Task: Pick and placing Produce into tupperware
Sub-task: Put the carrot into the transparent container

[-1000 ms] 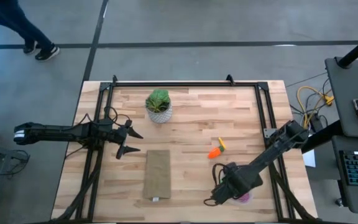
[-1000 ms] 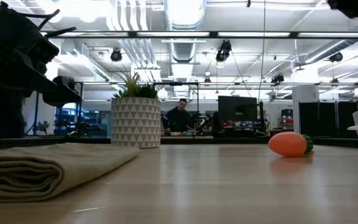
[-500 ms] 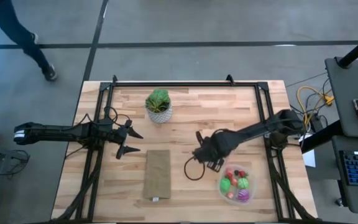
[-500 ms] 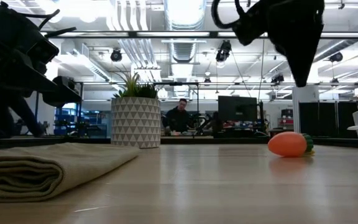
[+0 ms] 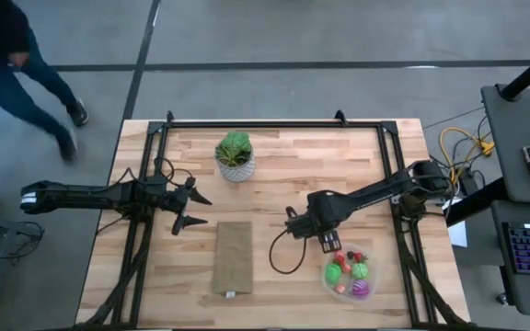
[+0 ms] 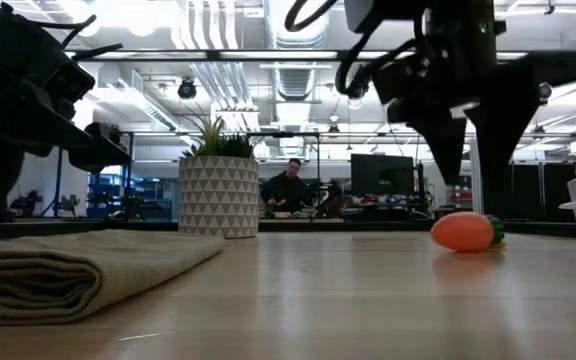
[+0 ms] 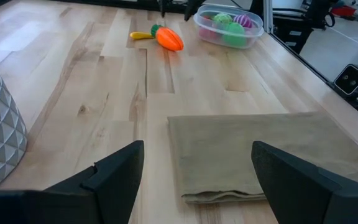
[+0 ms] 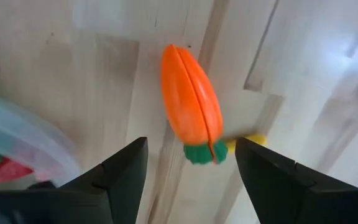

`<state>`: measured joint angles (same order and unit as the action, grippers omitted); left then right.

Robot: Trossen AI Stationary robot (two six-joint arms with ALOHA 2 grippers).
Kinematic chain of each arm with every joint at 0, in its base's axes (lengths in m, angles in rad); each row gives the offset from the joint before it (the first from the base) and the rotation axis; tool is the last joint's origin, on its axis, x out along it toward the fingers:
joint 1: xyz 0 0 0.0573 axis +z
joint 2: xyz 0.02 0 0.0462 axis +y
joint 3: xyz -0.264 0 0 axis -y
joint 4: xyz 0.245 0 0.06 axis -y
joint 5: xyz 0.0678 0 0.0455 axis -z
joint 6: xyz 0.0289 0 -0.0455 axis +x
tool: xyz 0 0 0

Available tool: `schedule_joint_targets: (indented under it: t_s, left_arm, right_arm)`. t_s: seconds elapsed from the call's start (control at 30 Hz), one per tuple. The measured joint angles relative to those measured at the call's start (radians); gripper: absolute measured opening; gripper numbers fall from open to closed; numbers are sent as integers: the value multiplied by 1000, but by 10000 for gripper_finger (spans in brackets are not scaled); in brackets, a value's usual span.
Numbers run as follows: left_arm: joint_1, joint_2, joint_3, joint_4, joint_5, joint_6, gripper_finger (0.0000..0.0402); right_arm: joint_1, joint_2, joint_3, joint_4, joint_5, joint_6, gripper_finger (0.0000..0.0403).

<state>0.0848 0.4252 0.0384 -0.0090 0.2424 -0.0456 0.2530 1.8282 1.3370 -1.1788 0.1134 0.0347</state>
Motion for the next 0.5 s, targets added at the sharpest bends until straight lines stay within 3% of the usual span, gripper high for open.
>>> schedule_joint_targets:
  t_s: [0.5]
  left_arm:
    - [0, 0, 0, 0, 0, 0, 283]
  right_arm:
    - [-5, 0, -118, 180, -7, -6, 230]
